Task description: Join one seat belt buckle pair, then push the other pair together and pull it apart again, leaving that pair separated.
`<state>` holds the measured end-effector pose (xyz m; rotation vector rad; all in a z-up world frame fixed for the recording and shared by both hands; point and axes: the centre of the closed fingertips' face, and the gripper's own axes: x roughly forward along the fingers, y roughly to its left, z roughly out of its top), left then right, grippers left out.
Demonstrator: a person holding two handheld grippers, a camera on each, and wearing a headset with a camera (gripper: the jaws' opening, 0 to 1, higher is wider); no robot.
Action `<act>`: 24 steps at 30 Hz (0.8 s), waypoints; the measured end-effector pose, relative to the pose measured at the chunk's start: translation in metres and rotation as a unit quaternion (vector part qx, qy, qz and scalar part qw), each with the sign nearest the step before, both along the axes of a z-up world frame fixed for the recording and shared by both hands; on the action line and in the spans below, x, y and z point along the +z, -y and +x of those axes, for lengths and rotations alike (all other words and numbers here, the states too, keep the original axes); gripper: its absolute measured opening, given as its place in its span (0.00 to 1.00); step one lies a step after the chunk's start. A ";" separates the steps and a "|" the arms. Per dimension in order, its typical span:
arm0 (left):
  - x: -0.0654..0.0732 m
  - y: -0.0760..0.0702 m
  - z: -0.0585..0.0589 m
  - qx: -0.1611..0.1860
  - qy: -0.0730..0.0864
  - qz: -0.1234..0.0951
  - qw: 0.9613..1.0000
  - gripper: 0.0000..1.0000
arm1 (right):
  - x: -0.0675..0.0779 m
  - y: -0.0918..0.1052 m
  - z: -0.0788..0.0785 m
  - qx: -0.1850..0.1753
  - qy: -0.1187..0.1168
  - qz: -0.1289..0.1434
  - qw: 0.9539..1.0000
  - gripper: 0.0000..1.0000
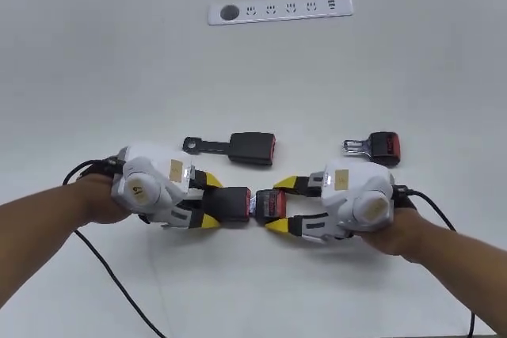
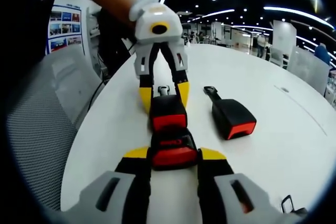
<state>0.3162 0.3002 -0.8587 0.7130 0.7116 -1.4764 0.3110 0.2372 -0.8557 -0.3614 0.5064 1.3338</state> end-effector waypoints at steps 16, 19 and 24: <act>0.000 -0.001 -0.001 -0.001 0.001 -0.007 1.000 0.32 | 0.000 0.000 0.000 -0.001 -0.003 0.003 1.000 0.34; 0.000 -0.001 -0.001 -0.001 0.000 -0.009 1.000 0.32 | 0.000 0.000 -0.001 -0.001 -0.004 0.004 1.000 0.34; 0.000 -0.002 -0.001 0.000 0.000 -0.012 1.000 0.32 | 0.001 0.001 -0.001 -0.003 -0.009 0.006 1.000 0.34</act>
